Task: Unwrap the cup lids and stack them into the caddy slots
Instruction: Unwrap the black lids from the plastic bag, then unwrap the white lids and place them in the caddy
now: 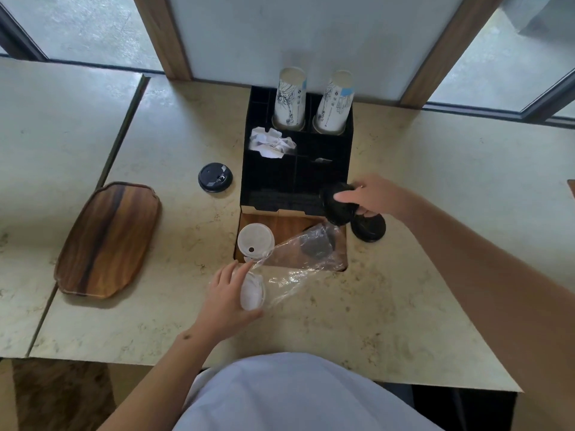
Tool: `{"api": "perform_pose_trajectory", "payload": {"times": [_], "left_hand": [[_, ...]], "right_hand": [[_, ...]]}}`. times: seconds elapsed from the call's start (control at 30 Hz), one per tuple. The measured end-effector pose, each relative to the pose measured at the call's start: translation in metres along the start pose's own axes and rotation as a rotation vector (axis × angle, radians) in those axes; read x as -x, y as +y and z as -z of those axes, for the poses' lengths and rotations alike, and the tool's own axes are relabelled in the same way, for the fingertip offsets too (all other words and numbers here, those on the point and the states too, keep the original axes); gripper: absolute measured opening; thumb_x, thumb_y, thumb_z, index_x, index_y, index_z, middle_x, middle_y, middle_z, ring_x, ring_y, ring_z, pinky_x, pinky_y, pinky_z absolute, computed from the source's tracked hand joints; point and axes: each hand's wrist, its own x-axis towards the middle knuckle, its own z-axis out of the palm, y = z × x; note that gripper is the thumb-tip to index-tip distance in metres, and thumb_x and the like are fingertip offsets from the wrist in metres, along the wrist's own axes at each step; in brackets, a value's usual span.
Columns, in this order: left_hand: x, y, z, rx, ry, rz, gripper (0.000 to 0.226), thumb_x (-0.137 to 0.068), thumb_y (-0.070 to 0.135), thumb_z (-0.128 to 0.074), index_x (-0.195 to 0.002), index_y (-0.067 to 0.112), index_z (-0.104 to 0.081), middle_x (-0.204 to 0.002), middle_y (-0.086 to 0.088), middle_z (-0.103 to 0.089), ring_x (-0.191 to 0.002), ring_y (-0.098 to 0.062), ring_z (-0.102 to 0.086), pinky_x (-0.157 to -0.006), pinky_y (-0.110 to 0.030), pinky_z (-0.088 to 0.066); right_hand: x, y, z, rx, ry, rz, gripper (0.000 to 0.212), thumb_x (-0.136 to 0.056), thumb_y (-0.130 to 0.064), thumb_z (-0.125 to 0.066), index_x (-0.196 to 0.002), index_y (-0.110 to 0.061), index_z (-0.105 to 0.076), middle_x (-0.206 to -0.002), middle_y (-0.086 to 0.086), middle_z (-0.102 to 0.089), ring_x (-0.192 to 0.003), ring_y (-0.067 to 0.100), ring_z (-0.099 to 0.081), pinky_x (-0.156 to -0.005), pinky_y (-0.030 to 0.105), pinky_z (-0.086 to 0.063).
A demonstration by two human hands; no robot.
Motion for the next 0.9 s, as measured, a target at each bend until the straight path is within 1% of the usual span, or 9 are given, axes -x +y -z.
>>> {"api": "perform_pose_trajectory", "payload": {"times": [0.03, 0.07, 0.13, 0.17, 0.23, 0.3, 0.47, 0.67, 0.9], "left_hand": [[0.0, -0.002, 0.001, 0.0, -0.024, -0.006, 0.104, -0.074, 0.047, -0.083, -0.158, 0.029, -0.026, -0.163, -0.002, -0.025, -0.149, -0.026, -0.02, -0.12, -0.045, -0.024], [0.0, -0.004, 0.002, 0.001, -0.039, -0.005, 0.103, -0.074, 0.043, -0.083, -0.159, 0.029, -0.026, -0.163, -0.002, -0.025, -0.149, -0.026, -0.021, -0.119, -0.045, -0.025], [-0.001, -0.006, 0.002, 0.008, -0.037, 0.015, 0.1, -0.076, 0.039, -0.084, -0.158, 0.026, -0.028, -0.163, -0.001, -0.027, -0.147, -0.027, -0.025, -0.118, -0.044, -0.03], [-0.001, -0.007, 0.002, 0.016, -0.029, 0.02, 0.099, -0.076, 0.038, -0.084, -0.158, 0.025, -0.03, -0.162, -0.001, -0.028, -0.146, -0.027, -0.028, -0.117, -0.044, -0.032], [-0.004, -0.007, 0.002, 0.029, -0.019, 0.001, 0.097, -0.075, 0.037, -0.084, -0.156, 0.023, -0.033, -0.16, 0.0, -0.032, -0.144, -0.026, -0.032, -0.114, -0.043, -0.035], [-0.006, -0.006, 0.002, 0.036, -0.027, -0.025, 0.096, -0.075, 0.035, -0.084, -0.156, 0.025, -0.033, -0.16, 0.003, -0.032, -0.144, -0.023, -0.032, -0.112, -0.042, -0.038], [-0.008, -0.005, 0.003, 0.044, -0.042, -0.065, 0.098, -0.073, 0.033, -0.086, -0.156, 0.024, -0.034, -0.162, 0.004, -0.032, -0.145, -0.022, -0.032, -0.111, -0.041, -0.042], [-0.008, -0.004, 0.004, 0.026, -0.017, -0.083, 0.095, -0.074, 0.035, -0.085, -0.155, 0.022, -0.037, -0.16, 0.0, -0.035, -0.14, -0.024, -0.037, -0.108, -0.043, -0.043], [-0.005, -0.004, 0.0, -0.044, -0.008, -0.071, 0.098, -0.075, 0.04, -0.084, -0.157, 0.027, -0.032, -0.162, 0.0, -0.034, -0.139, -0.027, -0.04, -0.105, -0.043, -0.045]], "right_hand": [[-0.009, -0.005, -0.004, 0.056, 0.066, 0.046, 0.051, -0.08, -0.064, -0.064, -0.106, -0.02, -0.069, -0.084, -0.003, -0.074, -0.076, 0.018, -0.072, -0.076, 0.039, -0.062], [-0.016, -0.009, -0.009, 0.107, 0.135, 0.088, 0.044, -0.079, -0.063, -0.065, -0.105, -0.027, -0.066, -0.086, -0.007, -0.072, -0.079, 0.017, -0.071, -0.074, 0.041, -0.06], [-0.026, -0.016, -0.022, 0.161, 0.253, 0.149, 0.036, -0.08, -0.056, -0.071, -0.106, -0.033, -0.062, -0.084, -0.013, -0.065, -0.076, 0.013, -0.065, -0.061, 0.03, -0.049], [-0.033, -0.018, -0.03, 0.184, 0.287, 0.166, 0.04, -0.081, -0.051, -0.074, -0.113, -0.031, -0.062, -0.088, -0.012, -0.064, -0.076, 0.014, -0.064, -0.06, 0.028, -0.046], [-0.045, -0.02, -0.045, 0.274, 0.312, 0.177, 0.054, -0.084, -0.045, -0.076, -0.13, -0.021, -0.059, -0.106, -0.001, -0.065, -0.09, 0.023, -0.065, -0.073, 0.037, -0.053], [-0.053, -0.02, -0.059, 0.403, 0.334, 0.18, 0.057, -0.085, -0.041, -0.076, -0.133, -0.017, -0.056, -0.114, 0.004, -0.062, -0.097, 0.028, -0.065, -0.08, 0.044, -0.056], [-0.065, -0.009, -0.086, 0.58, 0.434, 0.304, 0.049, -0.08, -0.033, -0.083, -0.117, -0.018, -0.056, -0.109, 0.003, -0.058, -0.088, 0.026, -0.066, -0.063, 0.036, -0.055], [-0.075, -0.003, -0.1, 0.627, 0.465, 0.328, 0.075, -0.071, -0.033, -0.09, -0.131, -0.017, -0.048, -0.119, 0.008, -0.053, -0.087, 0.024, -0.067, -0.059, 0.036, -0.062], [-0.076, -0.002, -0.098, 0.58, 0.363, 0.332, 0.058, -0.081, -0.03, -0.083, -0.129, -0.014, -0.054, -0.118, 0.008, -0.049, -0.083, 0.024, -0.065, -0.065, 0.038, -0.06]]}}
